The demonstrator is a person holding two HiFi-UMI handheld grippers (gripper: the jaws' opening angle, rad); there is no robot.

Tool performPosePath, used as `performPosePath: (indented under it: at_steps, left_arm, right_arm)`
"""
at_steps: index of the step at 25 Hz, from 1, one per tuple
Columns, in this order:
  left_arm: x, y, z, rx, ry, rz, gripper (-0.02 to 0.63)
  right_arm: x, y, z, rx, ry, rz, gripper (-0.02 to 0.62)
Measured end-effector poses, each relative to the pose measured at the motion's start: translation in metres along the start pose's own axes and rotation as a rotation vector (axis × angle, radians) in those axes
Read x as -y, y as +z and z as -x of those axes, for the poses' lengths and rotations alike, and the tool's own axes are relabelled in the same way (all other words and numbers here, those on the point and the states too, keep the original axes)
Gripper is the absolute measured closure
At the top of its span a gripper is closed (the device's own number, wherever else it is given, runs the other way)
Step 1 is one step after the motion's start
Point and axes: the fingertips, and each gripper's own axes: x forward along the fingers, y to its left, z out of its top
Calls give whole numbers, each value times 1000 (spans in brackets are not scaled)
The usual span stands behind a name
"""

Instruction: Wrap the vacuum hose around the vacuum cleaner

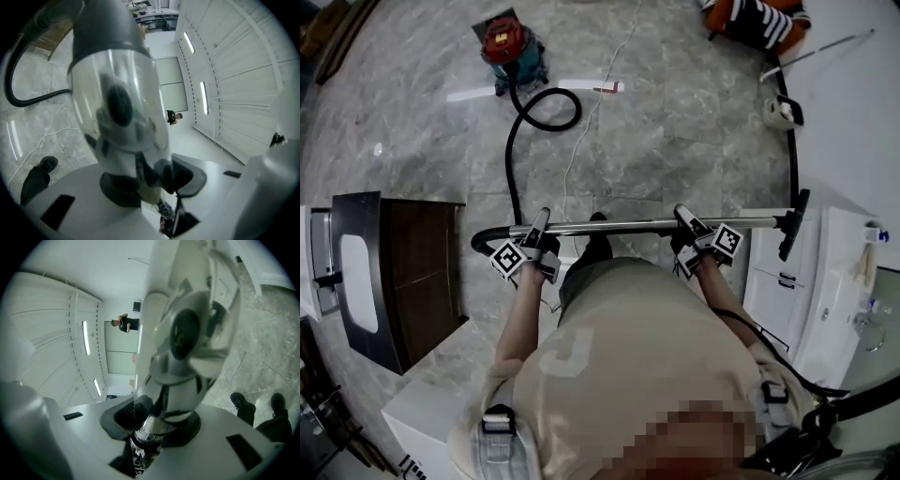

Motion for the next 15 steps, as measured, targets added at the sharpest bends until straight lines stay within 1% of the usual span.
performPosePath:
  at_steps: [3,5,8,10,12,15]
  left_arm:
    - [-8,22,-19,-20,-1,4,465]
    - [-6,36,-30,-19,-22,17,465]
    - [0,46,-36,-5,-67,63,465]
    - [-1,51,-36,20,-74,102,465]
    - [-8,57,-35,59,-55,152,465]
    - [-25,58,-34,106,4,225,465]
  right_arm:
    - [-8,10,-26,12,-17,15,489]
    - [-13,17,-45,5,-25,26,489]
    - [-22,27,-74,-27,-30,39,489]
    - [-31,37,-96,-55,-37,68,489]
    - [-41,45,-120,-95,-39,115,489]
    - [-55,52,-150,-162,-30,167,489]
